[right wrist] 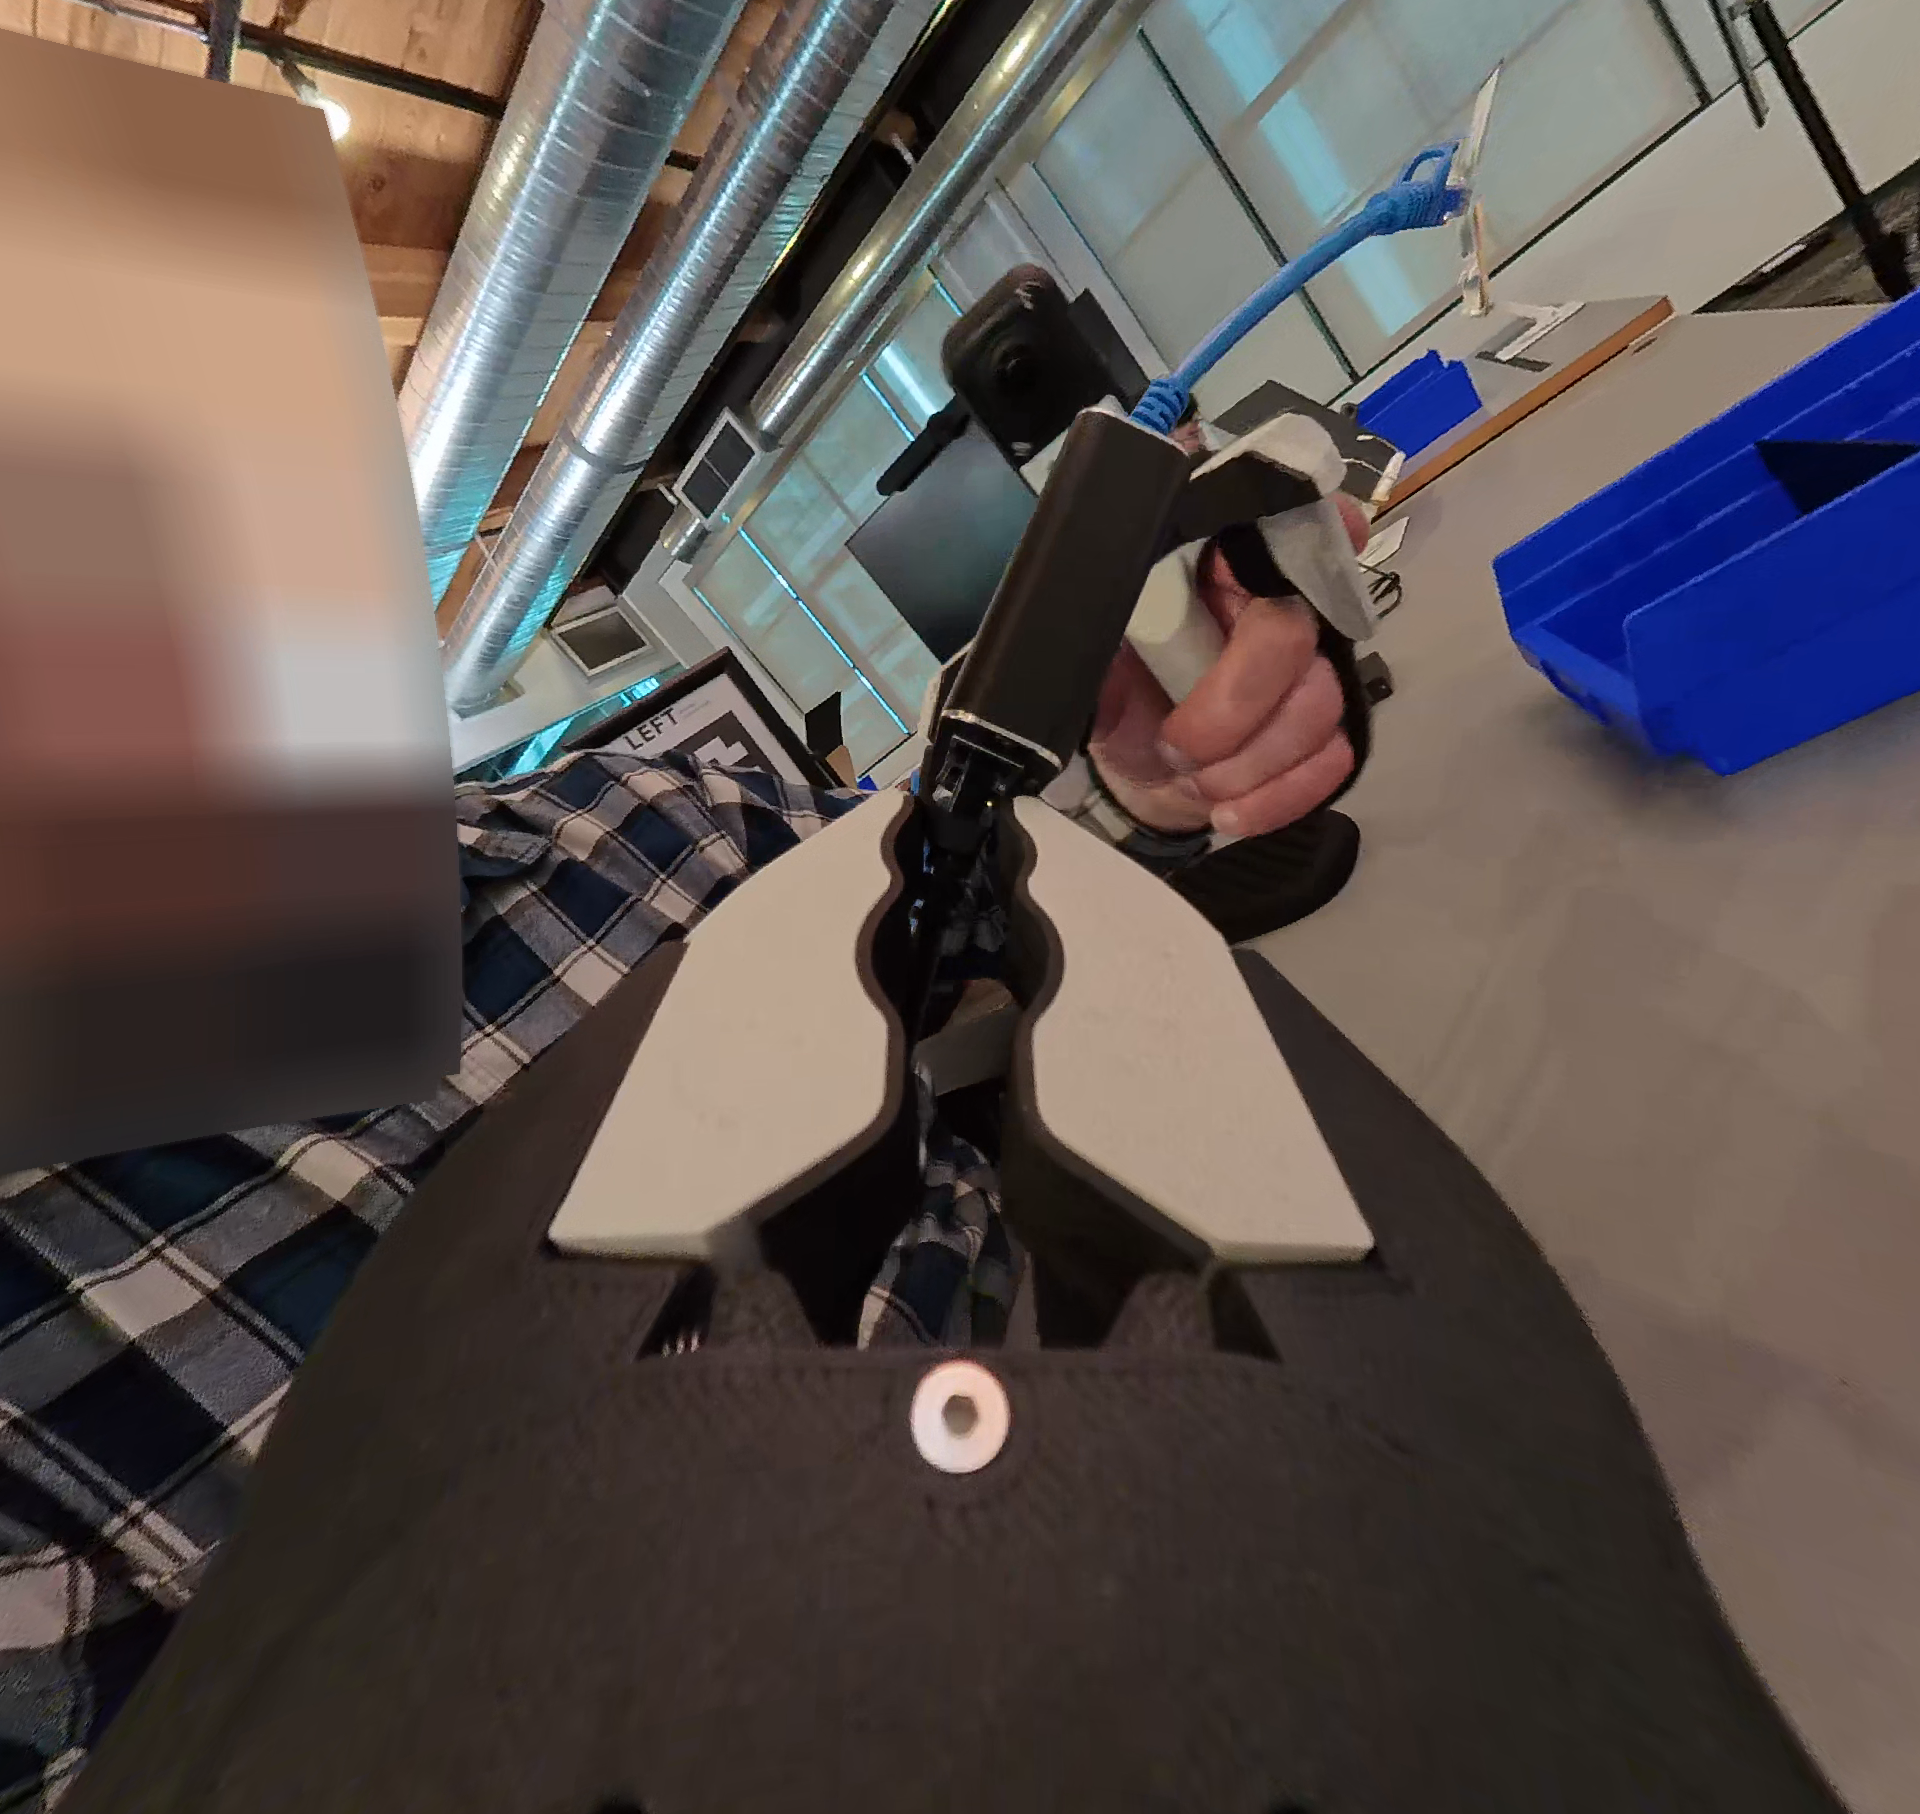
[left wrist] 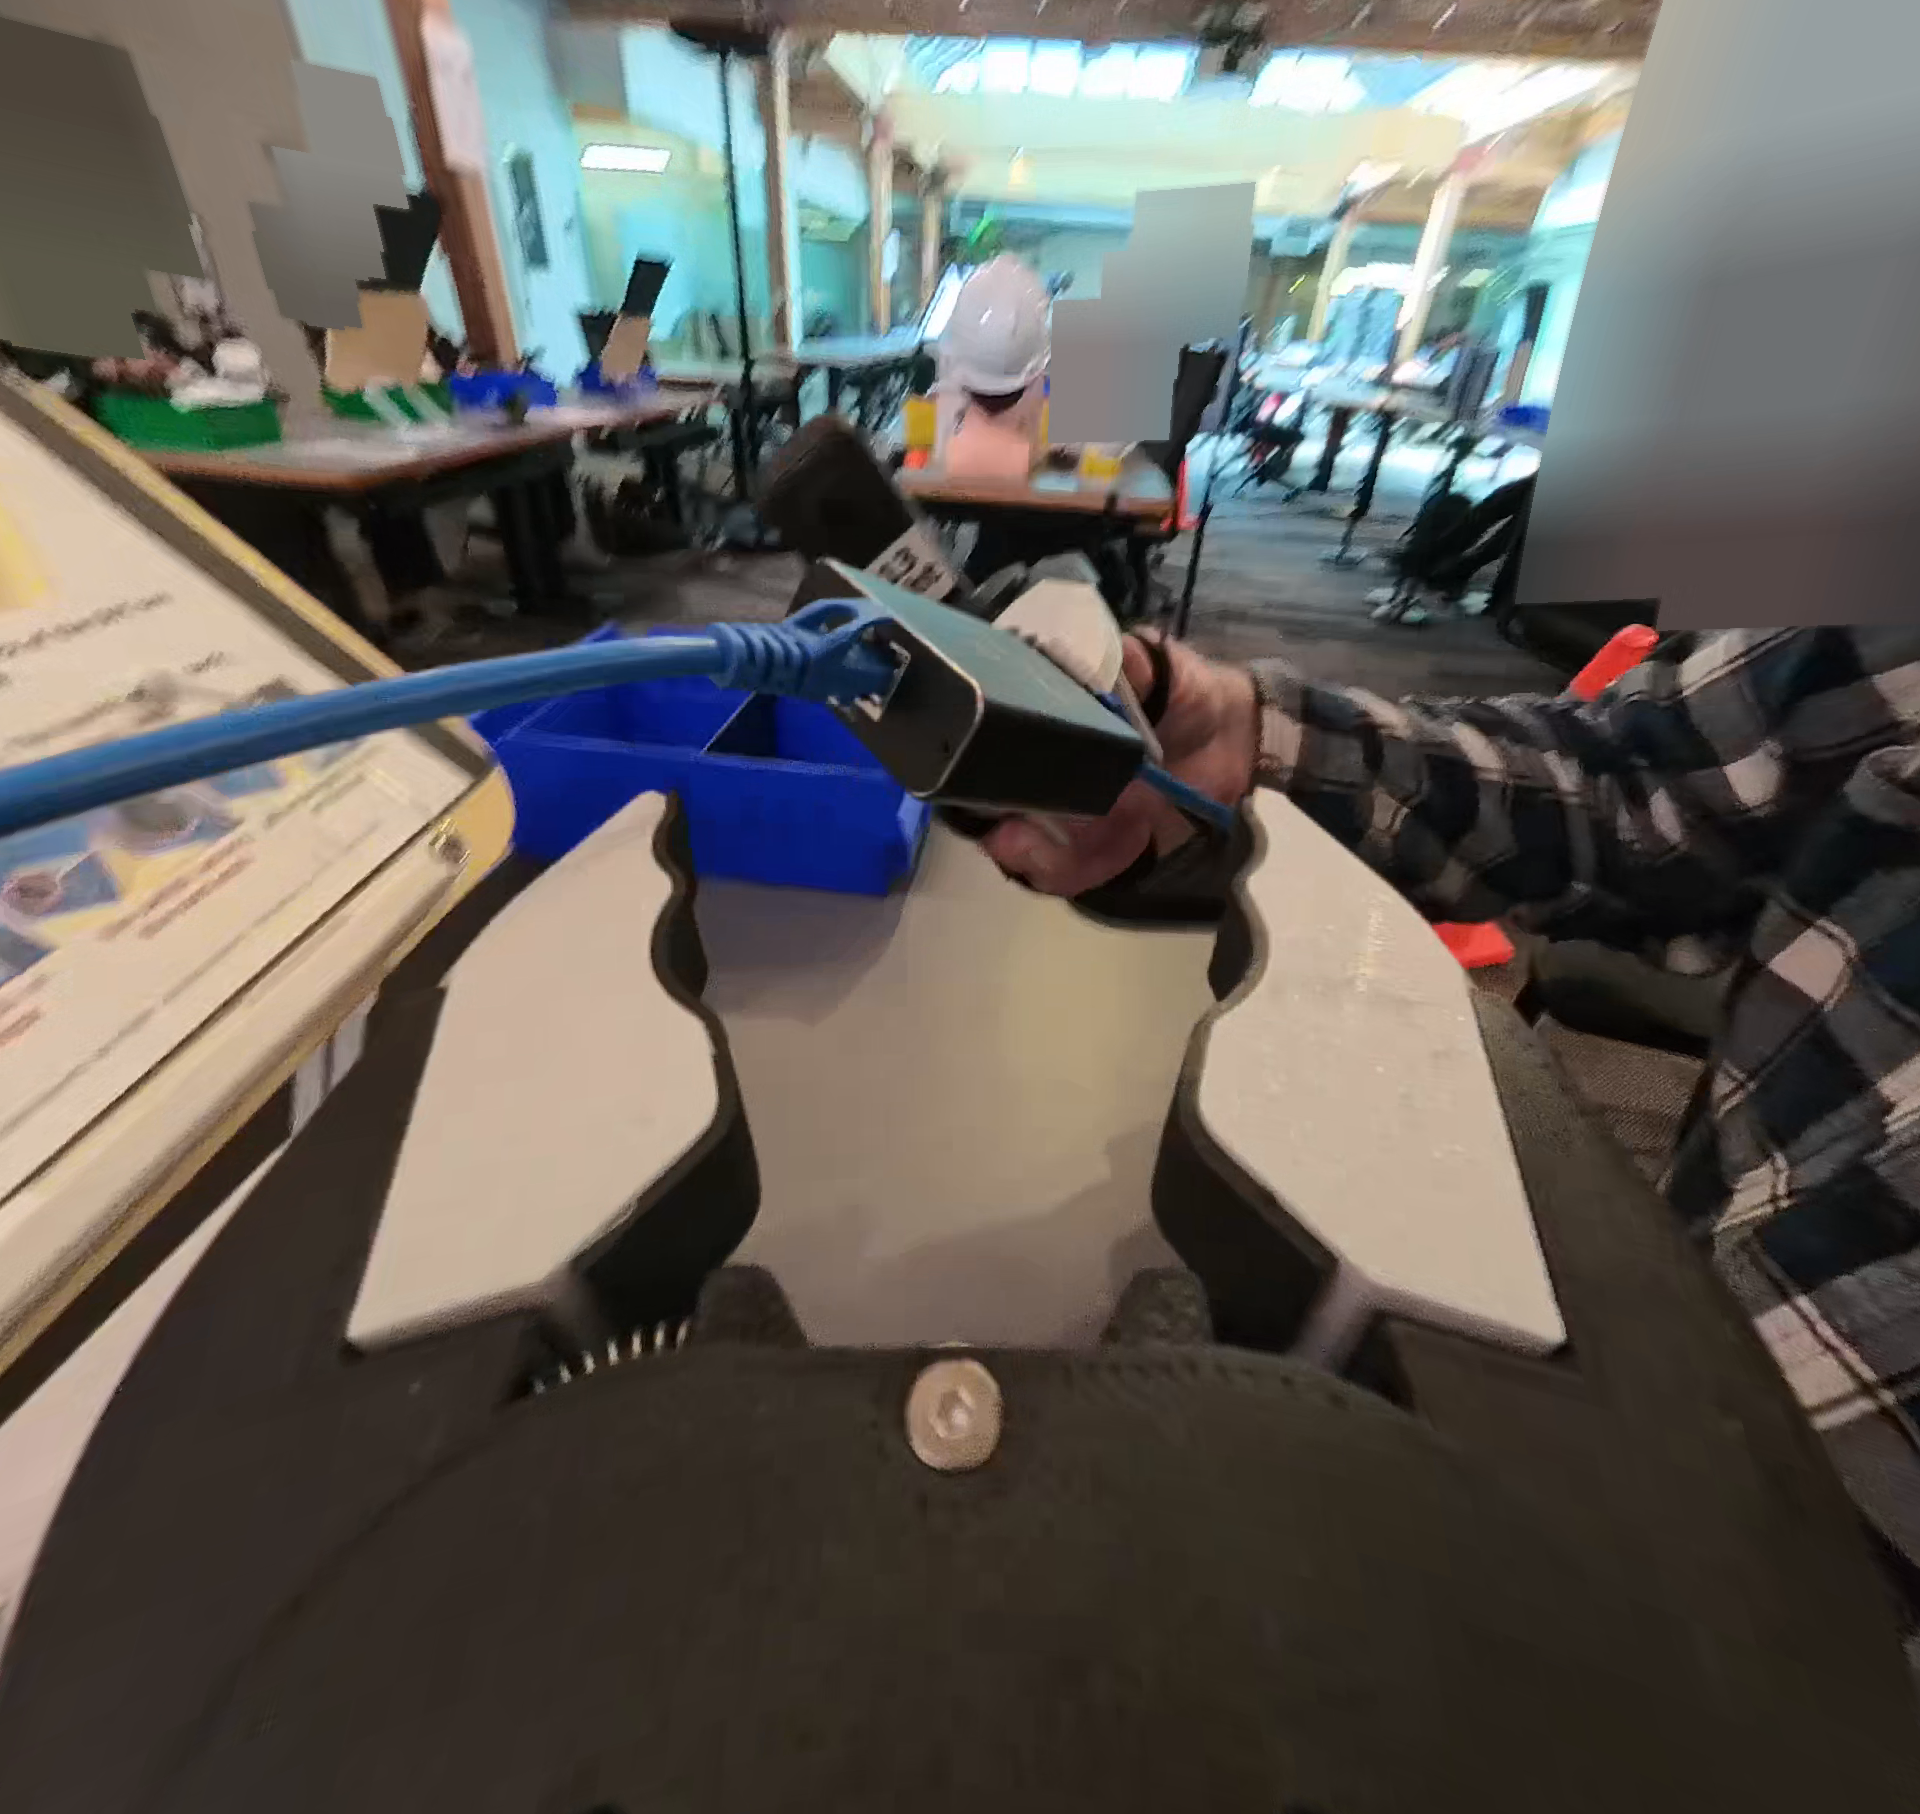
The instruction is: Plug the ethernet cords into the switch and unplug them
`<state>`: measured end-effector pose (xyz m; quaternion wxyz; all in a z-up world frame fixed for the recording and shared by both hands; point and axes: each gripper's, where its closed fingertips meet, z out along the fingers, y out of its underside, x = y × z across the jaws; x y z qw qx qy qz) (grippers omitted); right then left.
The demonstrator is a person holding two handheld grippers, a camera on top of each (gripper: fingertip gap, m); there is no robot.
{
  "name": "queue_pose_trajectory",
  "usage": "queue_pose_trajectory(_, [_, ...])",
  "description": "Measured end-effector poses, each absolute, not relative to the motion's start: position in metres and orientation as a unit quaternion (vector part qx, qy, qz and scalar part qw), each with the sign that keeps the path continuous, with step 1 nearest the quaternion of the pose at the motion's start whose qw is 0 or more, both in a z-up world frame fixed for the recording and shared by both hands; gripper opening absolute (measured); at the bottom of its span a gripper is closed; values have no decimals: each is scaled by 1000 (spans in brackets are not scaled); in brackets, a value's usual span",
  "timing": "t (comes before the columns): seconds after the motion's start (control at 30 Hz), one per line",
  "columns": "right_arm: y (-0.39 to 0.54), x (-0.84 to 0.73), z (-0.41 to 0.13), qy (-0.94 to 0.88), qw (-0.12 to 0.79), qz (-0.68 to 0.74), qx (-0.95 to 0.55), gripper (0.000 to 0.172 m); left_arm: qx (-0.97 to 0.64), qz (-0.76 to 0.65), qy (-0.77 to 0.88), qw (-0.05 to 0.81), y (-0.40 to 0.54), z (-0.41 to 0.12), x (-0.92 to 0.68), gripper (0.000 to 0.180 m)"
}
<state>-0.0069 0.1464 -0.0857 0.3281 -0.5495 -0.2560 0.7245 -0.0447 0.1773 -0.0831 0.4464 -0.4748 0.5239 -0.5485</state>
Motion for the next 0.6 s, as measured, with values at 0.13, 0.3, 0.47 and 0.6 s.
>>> queue_pose_trajectory(0.13, [136,-12,-79,-273,315,737,-532,12,-411,-641,481,435,169,-68,-35,106])
queue_pose_trajectory(0.3, [133,-18,-80,-286,299,741,-529,13,-350,-710,445,418,158,-58,-24,108])
queue_pose_trajectory(0.47, [130,-19,-79,-286,297,747,-521,13,-303,-762,419,389,152,-46,-24,98])
queue_pose_trajectory(0.6, [134,-20,-78,-278,308,759,-502,13,-281,-792,393,373,148,-43,-22,97])
